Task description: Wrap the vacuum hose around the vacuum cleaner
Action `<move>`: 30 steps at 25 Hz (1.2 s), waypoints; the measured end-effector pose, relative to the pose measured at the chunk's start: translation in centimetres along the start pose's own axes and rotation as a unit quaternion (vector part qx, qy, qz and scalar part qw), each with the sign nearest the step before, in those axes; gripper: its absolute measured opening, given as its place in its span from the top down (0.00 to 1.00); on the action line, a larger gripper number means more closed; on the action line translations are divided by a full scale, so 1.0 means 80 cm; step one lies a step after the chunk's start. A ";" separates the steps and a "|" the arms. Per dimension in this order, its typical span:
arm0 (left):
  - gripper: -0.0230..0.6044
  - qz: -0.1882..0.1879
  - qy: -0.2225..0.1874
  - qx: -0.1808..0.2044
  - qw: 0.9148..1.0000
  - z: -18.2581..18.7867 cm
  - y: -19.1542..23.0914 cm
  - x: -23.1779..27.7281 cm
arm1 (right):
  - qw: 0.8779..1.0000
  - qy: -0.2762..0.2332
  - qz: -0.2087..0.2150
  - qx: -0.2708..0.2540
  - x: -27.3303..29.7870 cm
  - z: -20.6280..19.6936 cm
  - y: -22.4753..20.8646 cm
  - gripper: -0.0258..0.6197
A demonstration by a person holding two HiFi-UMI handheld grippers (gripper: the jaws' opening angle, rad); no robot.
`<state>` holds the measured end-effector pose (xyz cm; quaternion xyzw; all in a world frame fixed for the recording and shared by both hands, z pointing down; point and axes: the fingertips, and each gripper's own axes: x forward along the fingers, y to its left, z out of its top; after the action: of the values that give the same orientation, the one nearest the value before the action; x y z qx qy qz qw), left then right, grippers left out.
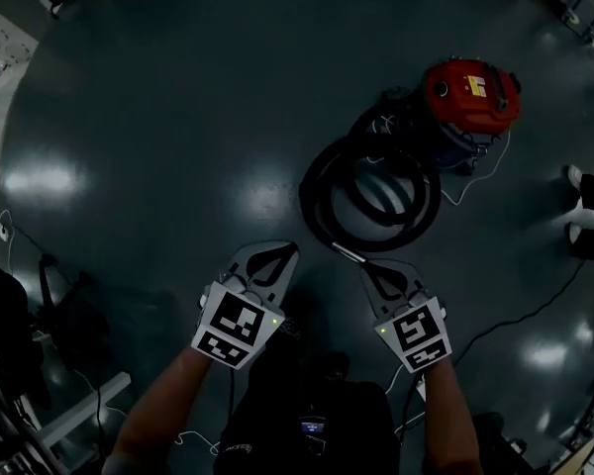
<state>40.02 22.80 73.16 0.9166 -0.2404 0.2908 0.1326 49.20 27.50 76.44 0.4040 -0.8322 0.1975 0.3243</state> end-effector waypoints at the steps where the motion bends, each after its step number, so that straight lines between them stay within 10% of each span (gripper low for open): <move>1: 0.95 0.001 -0.007 -0.011 1.000 0.017 0.003 -0.021 | 1.000 -0.006 0.001 0.009 -0.010 0.026 0.008 0.96; 16: 0.95 0.086 -0.116 -0.061 0.988 0.234 0.061 -0.306 | 0.985 -0.167 0.031 0.027 -0.166 0.400 0.137 0.96; 30: 0.95 0.194 -0.177 -0.076 0.962 0.337 0.087 -0.473 | 0.960 -0.270 0.068 -0.009 -0.249 0.576 0.213 0.96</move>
<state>22.02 20.33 29.80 0.8763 -0.4547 0.1251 0.0987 27.24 21.26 28.59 0.3816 -0.9162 0.0953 0.0769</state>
